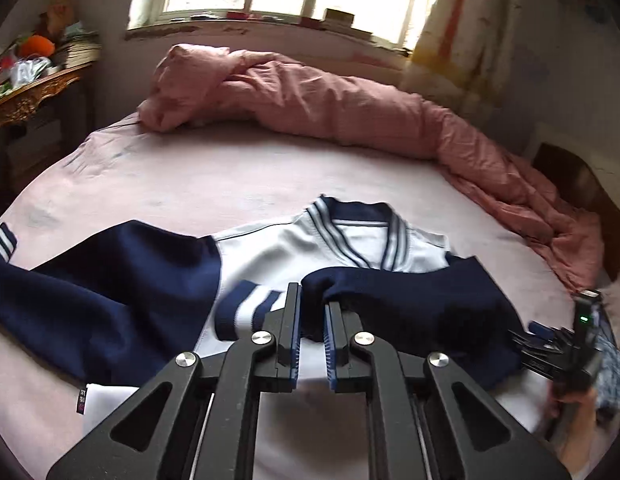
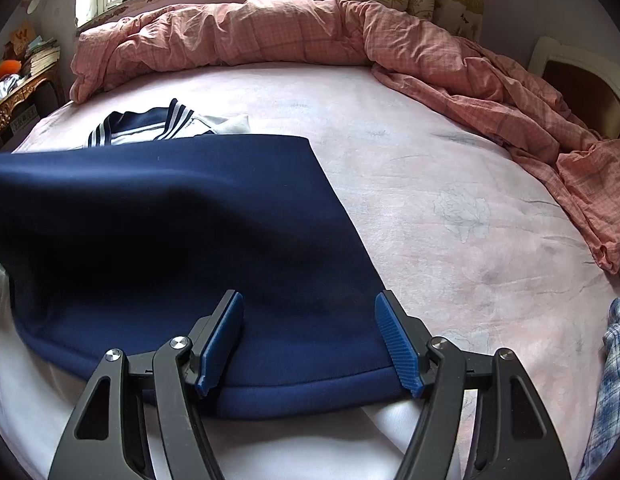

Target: Fold large clothes

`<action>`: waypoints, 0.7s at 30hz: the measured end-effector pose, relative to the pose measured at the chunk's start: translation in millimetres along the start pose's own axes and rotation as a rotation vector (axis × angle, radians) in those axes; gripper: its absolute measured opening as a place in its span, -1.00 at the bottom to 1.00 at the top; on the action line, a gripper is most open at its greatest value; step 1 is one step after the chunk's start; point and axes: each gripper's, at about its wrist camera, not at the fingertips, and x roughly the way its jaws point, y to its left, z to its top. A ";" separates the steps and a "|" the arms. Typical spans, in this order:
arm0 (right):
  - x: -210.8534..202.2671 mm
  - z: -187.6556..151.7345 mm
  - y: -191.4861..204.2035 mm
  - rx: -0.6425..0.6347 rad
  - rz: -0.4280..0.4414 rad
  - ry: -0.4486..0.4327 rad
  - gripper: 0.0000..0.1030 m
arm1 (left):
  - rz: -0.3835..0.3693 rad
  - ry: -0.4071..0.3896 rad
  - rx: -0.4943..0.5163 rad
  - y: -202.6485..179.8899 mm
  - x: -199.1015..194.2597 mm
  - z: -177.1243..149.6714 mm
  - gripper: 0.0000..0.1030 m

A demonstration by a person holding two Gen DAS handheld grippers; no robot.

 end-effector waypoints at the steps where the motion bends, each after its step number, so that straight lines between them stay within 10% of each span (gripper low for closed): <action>1: 0.2 -0.3 1.4 -0.007 -0.003 0.000 0.37 | -0.004 0.002 -0.002 3.2 6.7 -0.4 -0.77; 10: -3.9 -1.5 12.5 -0.040 -0.024 -0.021 0.37 | 0.219 0.041 0.011 33.8 81.9 -22.1 -0.25; 16: -22.0 4.7 -1.0 0.045 -0.020 -0.117 0.37 | -0.104 0.127 -0.181 61.3 87.0 -25.7 0.60; 19: -19.5 6.2 -22.0 0.140 0.067 -0.084 0.37 | -0.013 0.189 -0.213 63.1 104.8 -33.7 0.52; 21: -13.1 5.9 -35.5 0.205 0.139 -0.043 0.37 | 0.034 0.211 -0.159 55.4 112.5 -38.7 0.07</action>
